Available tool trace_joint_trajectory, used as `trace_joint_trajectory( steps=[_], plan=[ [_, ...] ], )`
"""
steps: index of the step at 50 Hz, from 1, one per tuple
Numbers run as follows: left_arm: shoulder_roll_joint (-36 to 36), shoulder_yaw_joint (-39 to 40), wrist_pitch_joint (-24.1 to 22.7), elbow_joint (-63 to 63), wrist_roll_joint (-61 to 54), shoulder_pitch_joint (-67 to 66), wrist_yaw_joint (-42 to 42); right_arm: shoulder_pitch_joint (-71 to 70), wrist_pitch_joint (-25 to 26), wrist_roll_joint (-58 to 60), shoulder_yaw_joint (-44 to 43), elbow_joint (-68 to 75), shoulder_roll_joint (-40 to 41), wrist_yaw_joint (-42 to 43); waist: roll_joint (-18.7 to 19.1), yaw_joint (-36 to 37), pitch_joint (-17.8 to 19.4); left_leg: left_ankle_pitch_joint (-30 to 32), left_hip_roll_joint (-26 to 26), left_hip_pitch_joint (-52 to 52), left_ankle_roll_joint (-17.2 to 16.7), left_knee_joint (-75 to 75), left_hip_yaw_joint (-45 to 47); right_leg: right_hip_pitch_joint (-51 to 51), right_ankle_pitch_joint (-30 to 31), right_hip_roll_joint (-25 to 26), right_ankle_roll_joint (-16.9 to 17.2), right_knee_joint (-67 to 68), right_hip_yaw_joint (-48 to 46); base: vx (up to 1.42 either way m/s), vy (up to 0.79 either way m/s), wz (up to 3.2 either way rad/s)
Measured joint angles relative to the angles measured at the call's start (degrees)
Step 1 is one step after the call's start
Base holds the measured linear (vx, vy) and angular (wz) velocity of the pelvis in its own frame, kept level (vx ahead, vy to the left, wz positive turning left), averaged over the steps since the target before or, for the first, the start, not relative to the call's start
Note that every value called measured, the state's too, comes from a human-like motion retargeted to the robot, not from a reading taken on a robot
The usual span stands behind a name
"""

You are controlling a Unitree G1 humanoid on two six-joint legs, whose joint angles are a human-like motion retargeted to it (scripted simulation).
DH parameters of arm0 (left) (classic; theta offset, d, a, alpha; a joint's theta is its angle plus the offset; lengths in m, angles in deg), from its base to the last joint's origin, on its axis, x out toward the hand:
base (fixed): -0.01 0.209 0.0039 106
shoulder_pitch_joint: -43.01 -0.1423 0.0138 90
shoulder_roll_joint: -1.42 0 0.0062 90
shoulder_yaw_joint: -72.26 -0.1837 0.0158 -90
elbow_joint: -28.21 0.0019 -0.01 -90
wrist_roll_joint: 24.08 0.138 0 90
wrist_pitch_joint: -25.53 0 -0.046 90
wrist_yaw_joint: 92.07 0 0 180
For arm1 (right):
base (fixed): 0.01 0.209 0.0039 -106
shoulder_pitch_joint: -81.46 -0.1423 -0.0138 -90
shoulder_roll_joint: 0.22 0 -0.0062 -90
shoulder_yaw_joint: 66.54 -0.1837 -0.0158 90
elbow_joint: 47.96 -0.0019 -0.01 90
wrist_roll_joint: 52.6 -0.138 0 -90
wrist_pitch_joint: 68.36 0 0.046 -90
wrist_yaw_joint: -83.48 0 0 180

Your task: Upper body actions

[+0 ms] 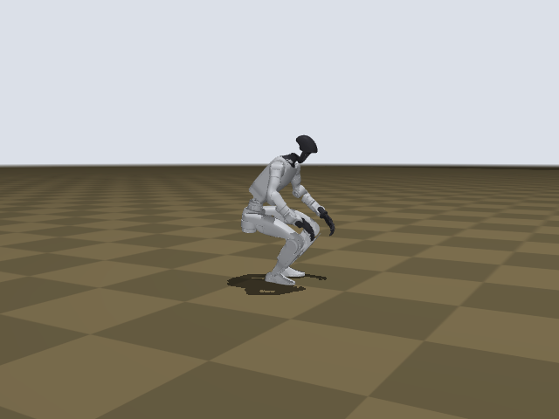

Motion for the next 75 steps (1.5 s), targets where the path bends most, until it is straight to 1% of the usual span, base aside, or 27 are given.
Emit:
trace_joint_trajectory(
  steps=[6,11,15,17,20,23,25,27,29,32,35,38,40,44,45,48,50,52,53,57,60,62,65,71,75],
  plan=[
    [0.02,1.38,0.5,0.5,0.37,-2.12,0.71,1.23,-0.45,-0.29,-0.77,1.0,0.89,-0.35,-0.1,-0.52,0.0,-1.66,1.12,0.3,0.03,3.52,-1.09,0.1,-0.76,0.09,0.0,2.86,0.94,0.0,0.01,-0.02],
    [-1.38,3.54,0.67,0.28,1.38,-0.83,1.75,-0.5,-0.29,0.65,-3.34,1.75,0.43,-0.64,0.88,-0.64,0.0,0.53,0.18,0.37,0.04,-1.26,-0.85,0.17,1.34,0.79,0.0,-1.45,-0.15,-0.01,-0.01,0.02],
    [-0.98,7.03,1.64,2.16,1.16,2.31,0.82,-3.22,0.39,-0.51,-8.34,2.35,-0.65,-1.69,2.01,0.13,0.0,5.43,-1.14,-0.13,-0.05,-11.59,0.82,0.0,6.59,1.52,0.0,-11.98,-1.43,-0.18,-0.11,0.11],
    [0.29,8.91,2.47,3.92,0.08,3.36,0.66,-4.1,0.48,-0.86,-11.43,2.47,-1.17,-2.25,2.0,0.64,0.0,7.77,-1.75,0.44,-1.32,-17.52,1.71,0.02,9.44,2.0,0.43,-17.89,-1.08,-0.18,-0.13,0.03],
    [2.38,12.0,3.18,6.12,-1.13,3.96,2.56,-4.24,1.08,0.14,-16.35,3.15,-1.71,-1.94,1.68,1.25,0.0,10.93,-3.53,3.26,-3.51,-27.67,4.03,1.06,13.8,2.52,4.06,-27.8,2.05,-0.03,-0.02,0.01],
    [4.79,14.76,3.53,8.8,1.13,0.66,5.83,0.51,2.26,2.26,-20.81,5.82,0.32,-1.09,2.66,1.57,0.0,14.0,-5.69,9.51,-5.93,-37.17,3.75,8.91,17.2,2.28,7.76,-38.71,3.0,0.06,0.0,0.05],
    [6.08,16.91,3.66,10.66,4.4,-2.68,6.55,4.8,3.85,3.95,-23.4,8.45,2.77,0.84,3.4,1.77,0.0,15.94,-6.73,14.42,-7.89,-43.33,2.71,15.49,19.57,2.27,9.95,-46.28,3.1,0.18,0.01,0.02],
    [7.79,18.53,3.87,12.82,8.0,-6.23,3.61,8.98,5.42,6.24,-25.53,11.58,5.8,3.42,3.89,1.69,0.0,18.35,-7.61,20.15,-10.05,-50.36,1.81,22.51,22.18,2.56,11.61,-54.37,2.89,0.21,0.02,-0.01],
    [9.94,19.95,3.62,15.69,10.96,-9.75,0.09,12.87,6.98,9.85,-28.14,15.43,9.03,5.95,3.95,1.84,0.0,21.35,-8.77,27.08,-11.85,-58.66,1.95,29.75,25.15,2.77,12.75,-62.82,2.59,0.24,0.0,-0.05],
    [13.83,21.68,3.63,21.98,14.34,-14.25,-3.99,17.92,10.22,16.32,-32.14,22.77,13.99,10.82,3.77,2.14,0.0,26.42,-11.53,38.81,-13.58,-72.43,3.17,41.09,30.09,3.19,14.26,-75.81,2.17,0.25,-0.01,-0.03],
    [18.39,23.26,6.11,30.1,16.54,-17.86,-6.06,21.57,14.59,21.0,-35.9,32.09,18.59,16.04,3.54,2.22,0.0,31.64,-14.68,51.16,-14.92,-86.46,4.18,52.59,34.77,3.34,15.75,-87.8,1.27,0.27,0.02,-0.04],
    [23.23,27.01,8.43,38.82,18.02,-21.67,-5.25,24.23,18.44,21.23,-40.99,44.03,22.85,17.92,3.15,1.4,-1.02,35.23,-17.46,62.42,-15.6,-97.77,4.44,63.27,37.99,3.36,16.92,-97.11,-0.6,0.32,0.04,0.05],
    [26.23,29.86,9.06,43.81,17.23,-24.92,-4.56,26.09,19.88,17.24,-44.22,52.03,25.07,16.07,2.59,0.26,-3.63,36.81,-18.68,67.45,-16.17,-103.03,4.29,68.43,39.33,3.28,17.61,-101.8,-2.04,0.4,0.05,0.15],
    [30.16,32.96,10.07,49.2,12.73,-33.63,-1.55,31.82,22.95,5.69,-46.83,62.87,26.46,7.92,1.82,-3.41,-12.07,38.86,-20.45,74.37,-17.39,-110.74,3.05,75.47,41.22,3.29,18.51,-108.89,-4.75,0.48,0.07,0.28],
    [30.91,33.76,10.59,50.01,12.54,-35.67,-0.39,33.29,24.24,3.73,-47.21,64.72,26.51,6.04,1.74,-4.19,-14.07,39.21,-20.79,76.0,-17.59,-112.34,2.9,76.92,41.7,3.28,18.73,-110.34,-5.16,0.45,0.09,0.06],
    [33.0,37.21,13.95,52.7,16.36,-38.9,0.75,36.81,28.1,2.23,-49.1,68.05,26.96,3.53,2.51,-3.6,-17.91,39.78,-21.02,80.97,-17.56,-116.1,3.87,81.42,43.28,4.66,19.39,-114.27,-6.52,0.39,0.08,-0.3],
    [34.25,39.43,15.66,54.41,18.41,-40.46,0.21,39.22,29.82,1.84,-49.54,68.46,27.42,3.06,2.56,-2.72,-20.31,39.45,-21.21,83.81,-17.93,-117.47,4.8,83.74,43.05,4.63,20.07,-114.74,-10.37,0.38,0.06,-0.4],
    [34.78,40.49,15.98,56.03,17.74,-40.74,-0.04,39.97,31.01,1.18,-49.46,68.46,27.87,2.7,2.65,-2.44,-22.92,38.72,-21.12,84.0,-18.03,-117.16,5.08,82.7,41.94,4.82,19.63,-113.56,-7.07,0.21,0.06,-0.13],
    [35.18,40.63,16.12,56.4,16.82,-40.92,-0.01,40.04,31.46,1.14,-49.57,68.46,28.11,2.69,2.87,-2.46,-23.43,38.2,-21.29,84.53,-17.71,-116.87,5.04,83.0,41.56,5.1,19.49,-113.21,-6.62,0.2,0.04,-0.04],
    [36.16,41.39,16.75,56.17,13.7,-40.89,-0.4,38.32,31.62,3.24,-48.08,66.97,29.31,2.35,3.45,-2.74,-24.2,37.65,-21.35,87.05,-17.12,-117.01,6.05,85.44,41.22,6.1,19.43,-113.47,-7.08,0.14,0.03,-0.23],
    [36.1,40.99,16.21,54.09,14.45,-40.98,-0.55,37.03,30.26,6.84,-45.34,63.3,29.97,0.93,3.73,-0.95,-24.99,37.73,-20.66,88.07,-17.17,-117.08,8.89,85.74,41.38,6.8,19.42,-113.53,-4.05,0.11,0.04,-0.6],
    [35.45,39.69,15.79,52.62,15.4,-40.53,-0.62,35.87,29.14,9.94,-44.23,61.27,30.27,-0.06,4.02,-2.75,-25.91,36.97,-20.87,88.23,-17.4,-116.97,7.03,86.05,41.02,6.63,19.48,-113.59,-6.23,0.01,0.0,0.25],
    [34.51,38.76,15.9,50.84,15.72,-39.36,-0.51,34.16,28.2,12.97,-42.16,59.19,30.6,0.07,4.06,-2.68,-26.38,36.96,-21.02,88.12,-17.11,-117.0,6.95,86.04,40.85,6.74,19.51,-113.4,-6.19,0.01,0.0,0.06],
    [33.31,38.28,16.19,48.51,14.58,-35.58,-0.37,32.76,26.78,12.5,-39.73,55.88,31.57,-1.06,3.43,-3.38,-25.23,36.86,-21.4,87.3,-16.91,-115.69,5.1,86.56,40.05,5.87,19.53,-112.42,-7.65,0.0,-0.01,0.27],
    [32.58,36.96,15.69,47.81,13.58,-32.47,-0.96,31.77,25.84,10.33,-38.88,53.37,32.37,-0.44,3.09,-3.8,-23.48,36.29,-21.36,85.2,-16.93,-113.36,4.04,85.33,38.62,4.43,19.46,-109.68,-9.94,-0.12,0.01,0.25]
  ],
)
